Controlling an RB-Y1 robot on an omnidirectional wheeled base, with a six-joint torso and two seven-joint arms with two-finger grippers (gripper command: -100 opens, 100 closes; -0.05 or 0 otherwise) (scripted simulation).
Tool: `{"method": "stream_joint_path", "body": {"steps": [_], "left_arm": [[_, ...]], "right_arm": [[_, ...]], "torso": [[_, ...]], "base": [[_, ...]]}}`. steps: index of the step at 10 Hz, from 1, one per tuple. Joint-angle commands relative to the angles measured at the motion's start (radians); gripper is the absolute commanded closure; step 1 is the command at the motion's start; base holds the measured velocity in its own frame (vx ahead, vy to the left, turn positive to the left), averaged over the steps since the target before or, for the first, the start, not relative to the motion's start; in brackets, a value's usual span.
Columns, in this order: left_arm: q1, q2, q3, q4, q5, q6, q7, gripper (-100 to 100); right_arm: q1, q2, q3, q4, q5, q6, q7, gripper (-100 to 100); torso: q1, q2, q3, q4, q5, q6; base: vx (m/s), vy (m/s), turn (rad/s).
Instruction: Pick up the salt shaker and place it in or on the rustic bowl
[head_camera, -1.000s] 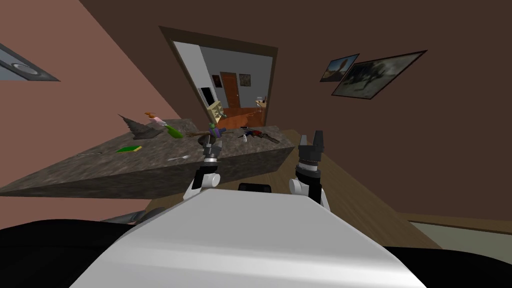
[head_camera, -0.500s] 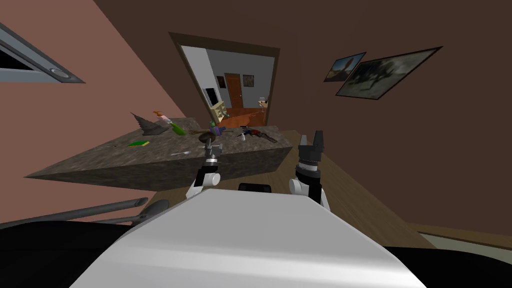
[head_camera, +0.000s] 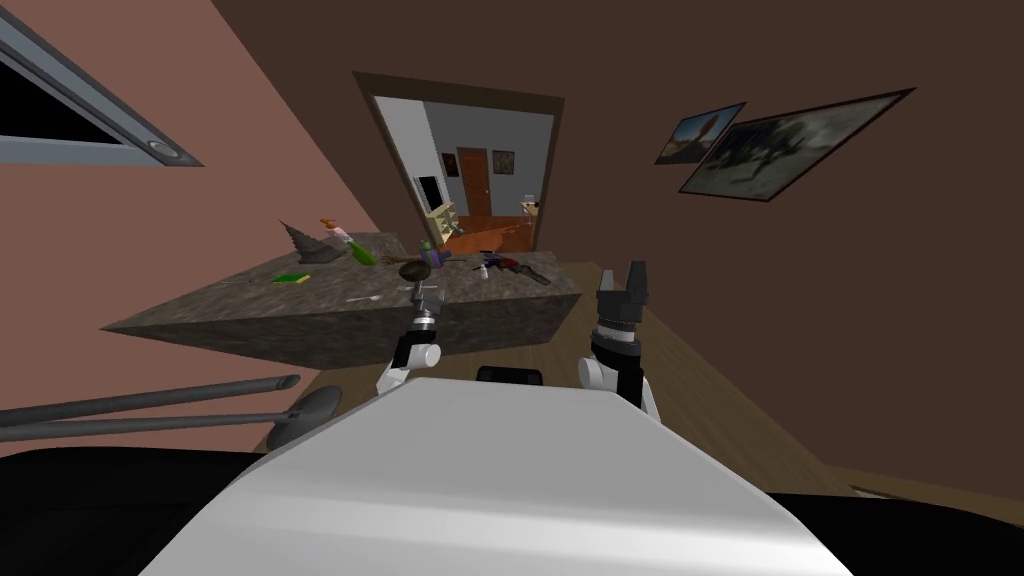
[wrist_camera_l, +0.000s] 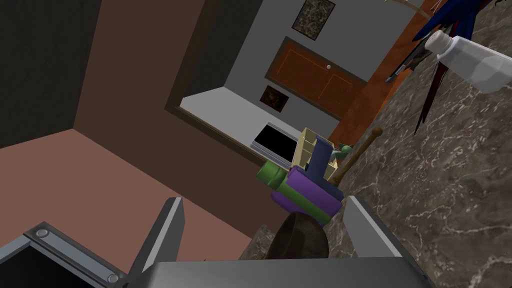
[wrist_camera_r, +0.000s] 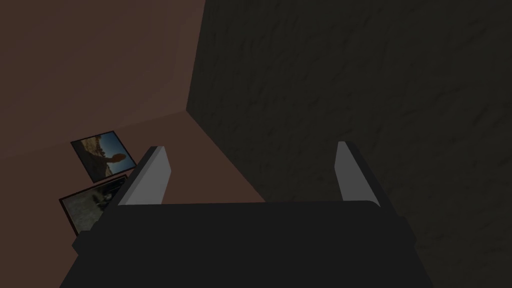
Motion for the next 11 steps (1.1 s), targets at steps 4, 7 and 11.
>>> {"method": "stream_joint_path", "body": {"steps": [4, 7, 11], "left_arm": [[-0.064, 0.011, 0.015, 0.129, 0.077, -0.008, 0.044, -100], [-0.091, 0.013, 0.021, 0.194, 0.107, -0.009, 0.061, -100], [-0.150, 0.014, 0.031, 0.297, 0.164, -0.012, 0.095, -100]], "right_arm": [[0.000, 0.000, 0.000, 0.000, 0.000, 0.000, 0.000, 0], [0.000, 0.000, 0.000, 0.000, 0.000, 0.000, 0.000, 0], [0.000, 0.000, 0.000, 0.000, 0.000, 0.000, 0.000, 0]], "torso": [[0.002, -0.001, 0.000, 0.000, 0.000, 0.000], [0.000, -0.001, -0.001, 0.000, 0.000, 0.000], [0.002, -0.002, -0.001, 0.000, 0.000, 0.000]], "base": [[-0.028, -0.104, 0.077], [-0.020, -0.113, 0.070], [-0.008, -0.096, 0.068]]}}
